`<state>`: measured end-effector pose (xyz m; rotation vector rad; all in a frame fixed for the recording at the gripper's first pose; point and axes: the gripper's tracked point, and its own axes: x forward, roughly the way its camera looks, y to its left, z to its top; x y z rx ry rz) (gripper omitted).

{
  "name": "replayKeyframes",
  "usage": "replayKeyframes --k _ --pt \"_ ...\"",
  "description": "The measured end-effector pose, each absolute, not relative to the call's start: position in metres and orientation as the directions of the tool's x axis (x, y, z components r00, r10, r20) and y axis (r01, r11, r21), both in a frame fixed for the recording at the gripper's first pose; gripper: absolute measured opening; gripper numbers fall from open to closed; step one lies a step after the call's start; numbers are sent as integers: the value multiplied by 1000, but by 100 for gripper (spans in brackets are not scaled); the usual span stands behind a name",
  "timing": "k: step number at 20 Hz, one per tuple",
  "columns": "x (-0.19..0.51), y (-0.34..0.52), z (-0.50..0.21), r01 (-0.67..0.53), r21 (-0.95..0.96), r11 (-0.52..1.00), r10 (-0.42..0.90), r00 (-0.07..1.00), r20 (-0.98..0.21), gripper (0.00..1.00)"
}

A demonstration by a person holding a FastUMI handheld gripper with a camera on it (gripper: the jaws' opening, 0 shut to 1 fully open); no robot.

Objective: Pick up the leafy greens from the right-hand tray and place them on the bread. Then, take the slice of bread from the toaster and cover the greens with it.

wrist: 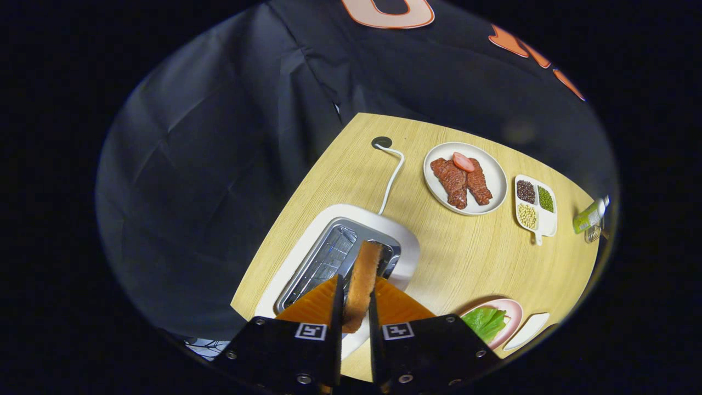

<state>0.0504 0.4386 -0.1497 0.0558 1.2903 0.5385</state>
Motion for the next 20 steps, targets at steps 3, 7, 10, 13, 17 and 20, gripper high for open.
replayKeyframes --k 3,7,10,13,17,20 --pt "50 436 -150 -328 378 865 444 154 -882 15" --pt "48 431 -143 -322 409 854 476 164 -864 9" --pt "49 428 -129 -291 469 834 528 177 -830 9" --pt "49 420 -115 -285 501 817 562 196 -804 8" --pt "53 406 -92 -284 535 796 599 242 -763 8" --pt "54 396 -75 -286 570 771 636 275 -722 8"
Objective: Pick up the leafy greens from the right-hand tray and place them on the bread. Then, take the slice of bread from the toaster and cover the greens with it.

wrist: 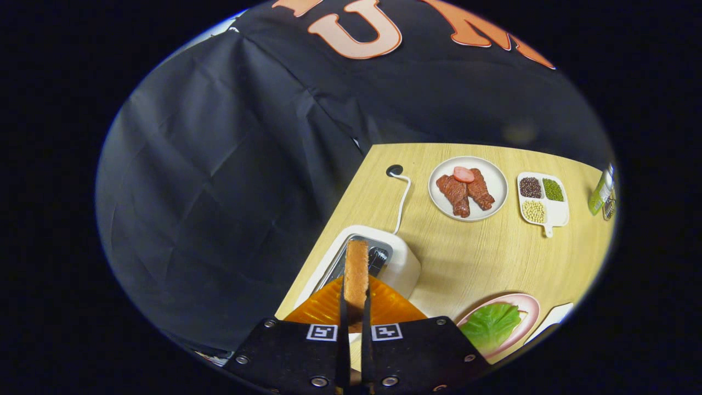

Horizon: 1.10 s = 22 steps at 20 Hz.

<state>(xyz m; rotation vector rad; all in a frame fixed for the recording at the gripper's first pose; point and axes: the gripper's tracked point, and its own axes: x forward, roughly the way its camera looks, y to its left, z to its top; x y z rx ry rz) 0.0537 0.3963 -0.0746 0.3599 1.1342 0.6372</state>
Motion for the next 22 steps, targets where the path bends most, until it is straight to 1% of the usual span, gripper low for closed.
replayKeyframes --k 4,12,19,22 --pt "53 374 -59 -286 604 744 668 318 -672 8" --pt "42 324 -66 -249 652 716 693 366 -622 8" --pt "30 279 -96 -194 662 724 676 393 -624 8" --pt "20 265 -110 -178 667 724 674 388 -629 8"
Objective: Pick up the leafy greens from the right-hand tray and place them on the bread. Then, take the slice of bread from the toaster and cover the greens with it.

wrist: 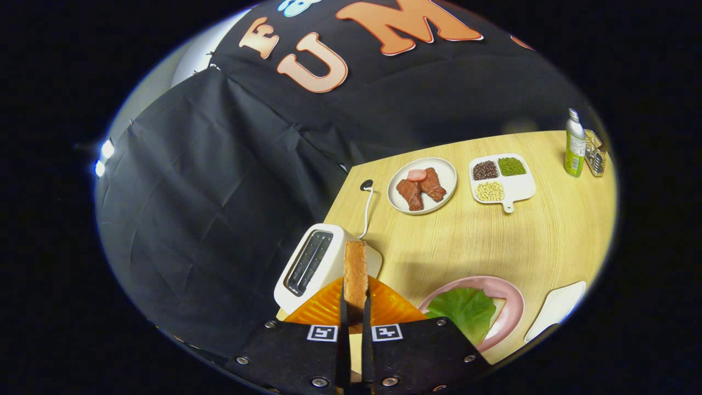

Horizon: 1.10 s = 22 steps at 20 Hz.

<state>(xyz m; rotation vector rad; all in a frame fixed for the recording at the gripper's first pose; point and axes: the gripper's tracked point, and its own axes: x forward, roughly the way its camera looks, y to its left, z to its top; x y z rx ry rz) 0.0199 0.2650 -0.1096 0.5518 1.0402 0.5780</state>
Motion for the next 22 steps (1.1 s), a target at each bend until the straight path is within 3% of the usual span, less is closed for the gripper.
replayKeyframes --k 22 --pt "-41 195 -209 -75 674 735 654 341 -675 8"
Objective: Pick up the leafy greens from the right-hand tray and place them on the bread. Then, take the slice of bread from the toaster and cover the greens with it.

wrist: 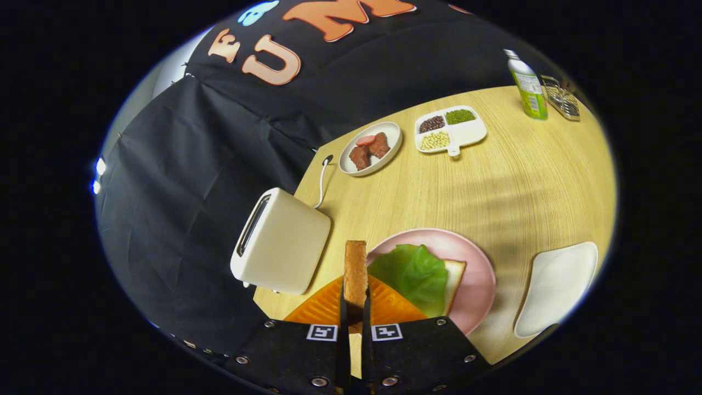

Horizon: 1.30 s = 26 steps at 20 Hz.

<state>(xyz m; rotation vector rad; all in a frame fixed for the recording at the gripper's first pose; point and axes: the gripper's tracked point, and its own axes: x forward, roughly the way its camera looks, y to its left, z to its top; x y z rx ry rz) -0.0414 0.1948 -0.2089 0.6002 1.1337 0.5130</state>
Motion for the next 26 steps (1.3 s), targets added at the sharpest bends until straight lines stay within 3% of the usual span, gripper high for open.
replayKeyframes --k 9,15,18,22,26 --pt "-50 173 -244 -74 619 782 604 335 -723 9" --pt "-50 162 -253 -133 539 832 546 368 -753 25" --pt "-49 156 -255 -154 501 852 518 384 -764 39" --pt "-29 139 -245 -203 402 893 447 501 -741 58" --pt "-9 122 -224 -188 355 916 394 598 -698 61"
